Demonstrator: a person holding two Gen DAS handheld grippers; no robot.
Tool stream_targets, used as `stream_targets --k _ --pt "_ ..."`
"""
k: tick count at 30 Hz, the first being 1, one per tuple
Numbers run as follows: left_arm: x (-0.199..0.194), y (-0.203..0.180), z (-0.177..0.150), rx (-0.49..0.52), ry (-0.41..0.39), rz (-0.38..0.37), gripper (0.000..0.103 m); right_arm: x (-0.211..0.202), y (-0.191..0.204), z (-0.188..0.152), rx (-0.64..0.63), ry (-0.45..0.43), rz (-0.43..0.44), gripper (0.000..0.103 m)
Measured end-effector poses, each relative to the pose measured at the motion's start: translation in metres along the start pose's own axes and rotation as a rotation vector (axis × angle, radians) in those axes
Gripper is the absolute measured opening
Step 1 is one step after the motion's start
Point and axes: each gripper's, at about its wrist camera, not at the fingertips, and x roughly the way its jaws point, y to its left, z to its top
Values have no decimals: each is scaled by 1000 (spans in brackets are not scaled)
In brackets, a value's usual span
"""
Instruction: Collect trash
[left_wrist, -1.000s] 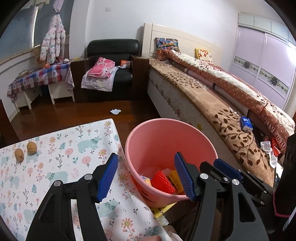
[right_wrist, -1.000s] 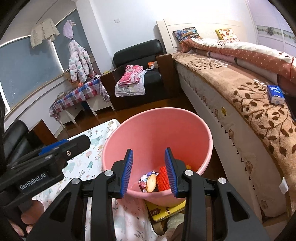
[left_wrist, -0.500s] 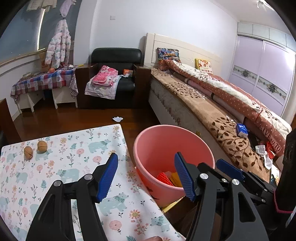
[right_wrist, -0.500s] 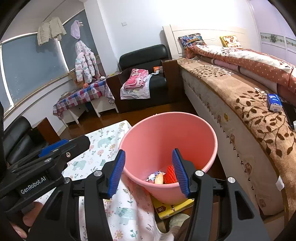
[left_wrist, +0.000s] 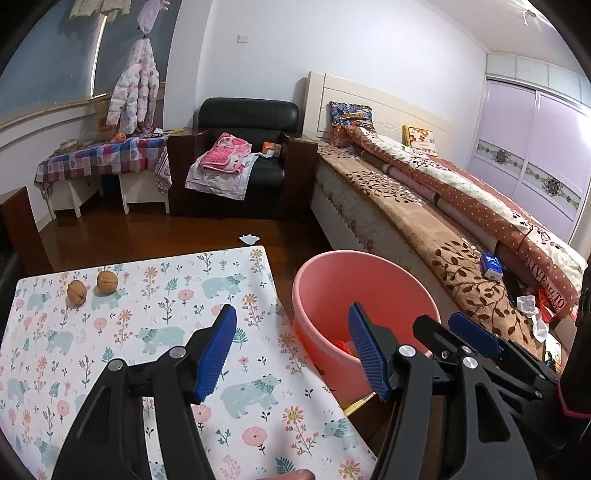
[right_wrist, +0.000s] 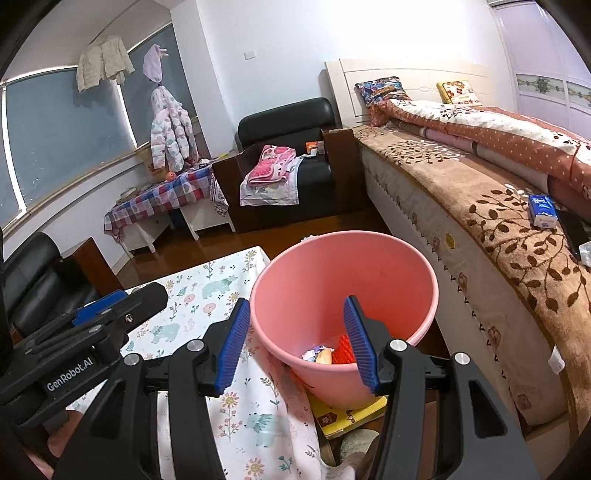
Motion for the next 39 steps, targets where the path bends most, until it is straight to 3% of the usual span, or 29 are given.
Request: stream_targets --k 39 --pt "-15 16 -12 -28 -25 40 61 -33 28 -19 -69 -104 -50 53"
